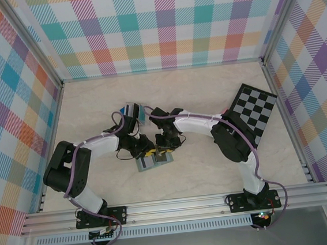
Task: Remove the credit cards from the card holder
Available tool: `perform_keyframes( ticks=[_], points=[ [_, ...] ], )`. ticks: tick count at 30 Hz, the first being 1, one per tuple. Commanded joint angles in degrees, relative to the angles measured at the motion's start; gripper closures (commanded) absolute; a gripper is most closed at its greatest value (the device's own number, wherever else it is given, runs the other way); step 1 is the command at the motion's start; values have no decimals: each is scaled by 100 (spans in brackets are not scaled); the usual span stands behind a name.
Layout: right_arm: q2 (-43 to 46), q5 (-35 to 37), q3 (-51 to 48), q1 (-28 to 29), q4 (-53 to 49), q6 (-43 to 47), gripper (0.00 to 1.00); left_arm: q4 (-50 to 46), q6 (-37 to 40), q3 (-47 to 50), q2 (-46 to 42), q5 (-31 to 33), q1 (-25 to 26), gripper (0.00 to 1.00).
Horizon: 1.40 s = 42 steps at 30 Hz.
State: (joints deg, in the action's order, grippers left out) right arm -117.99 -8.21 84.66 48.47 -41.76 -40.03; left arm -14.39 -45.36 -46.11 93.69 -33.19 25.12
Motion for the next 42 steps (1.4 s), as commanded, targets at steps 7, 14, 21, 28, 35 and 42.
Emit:
perform_keyframes(
  ticks=[7, 14, 21, 28, 35, 42],
  points=[
    [-283, -128, 50, 32, -254, -31, 79, 468, 247, 351, -553, -346, 89, 95],
    [-364, -99, 33, 9, -330, -122, 79, 317, 438, 500, -876, -191, 47, 100],
    [-280, 120, -154, -105, -389, -275, 79, -513, 902, 448, -1075, 64, -154, 100],
    [-114, 411, -371, -256, -427, -421, 79, -1477, 1490, 42, -1528, 442, -385, 100],
    [189, 391, -441, -318, -283, -448, 78, -2044, 1822, -311, -1976, 728, -632, 100],
    [1229, -419, -686, -471, 852, -46, 62, -1942, 1853, -593, -2166, 201, -957, 100]
  ],
)
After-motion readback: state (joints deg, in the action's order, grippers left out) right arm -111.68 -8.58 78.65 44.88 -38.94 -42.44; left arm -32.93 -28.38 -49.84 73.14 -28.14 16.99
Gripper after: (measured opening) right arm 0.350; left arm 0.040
